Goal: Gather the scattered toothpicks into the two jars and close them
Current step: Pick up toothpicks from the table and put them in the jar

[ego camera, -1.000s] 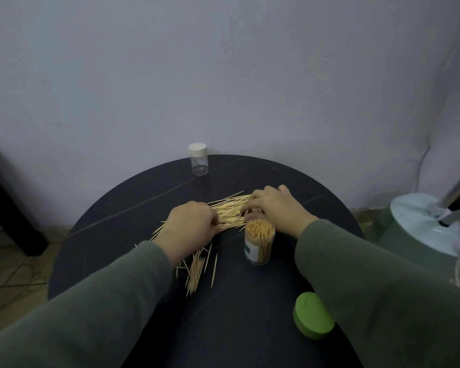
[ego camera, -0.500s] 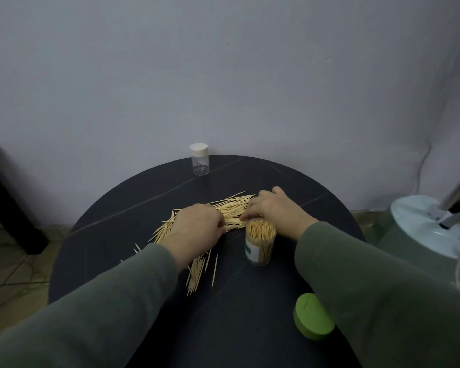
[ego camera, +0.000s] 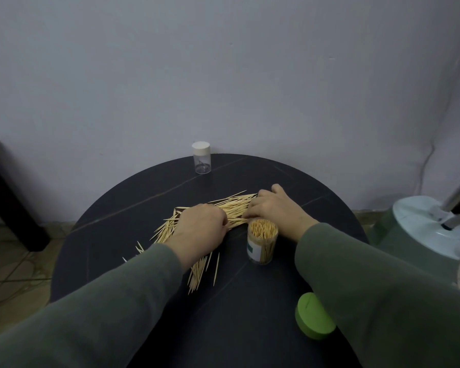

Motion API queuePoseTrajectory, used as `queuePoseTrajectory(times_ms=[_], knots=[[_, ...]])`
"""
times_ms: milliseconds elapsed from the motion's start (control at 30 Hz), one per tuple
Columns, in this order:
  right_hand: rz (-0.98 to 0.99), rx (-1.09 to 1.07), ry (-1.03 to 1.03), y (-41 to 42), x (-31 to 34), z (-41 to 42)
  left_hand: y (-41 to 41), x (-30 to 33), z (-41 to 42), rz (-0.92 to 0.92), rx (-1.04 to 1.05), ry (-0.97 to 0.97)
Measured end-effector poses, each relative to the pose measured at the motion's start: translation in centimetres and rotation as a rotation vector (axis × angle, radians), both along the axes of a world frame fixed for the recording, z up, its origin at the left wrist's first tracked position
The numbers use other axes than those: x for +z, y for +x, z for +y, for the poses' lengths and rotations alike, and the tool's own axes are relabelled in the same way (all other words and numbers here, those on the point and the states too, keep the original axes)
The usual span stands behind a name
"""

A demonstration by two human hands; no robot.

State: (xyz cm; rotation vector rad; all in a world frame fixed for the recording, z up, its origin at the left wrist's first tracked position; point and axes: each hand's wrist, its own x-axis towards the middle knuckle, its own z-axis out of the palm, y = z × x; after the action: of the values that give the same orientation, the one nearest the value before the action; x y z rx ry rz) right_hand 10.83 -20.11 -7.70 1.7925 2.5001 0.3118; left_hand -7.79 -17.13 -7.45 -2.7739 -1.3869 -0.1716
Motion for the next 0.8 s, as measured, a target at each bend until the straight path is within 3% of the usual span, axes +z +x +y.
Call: queuePoseTrajectory(times_ms=[800], knots=[[0.362, -0.233, 0.158, 1.4, 0.6, -1.8, 0.2, 0.3, 0.2, -0.247, 0.121, -0.109]])
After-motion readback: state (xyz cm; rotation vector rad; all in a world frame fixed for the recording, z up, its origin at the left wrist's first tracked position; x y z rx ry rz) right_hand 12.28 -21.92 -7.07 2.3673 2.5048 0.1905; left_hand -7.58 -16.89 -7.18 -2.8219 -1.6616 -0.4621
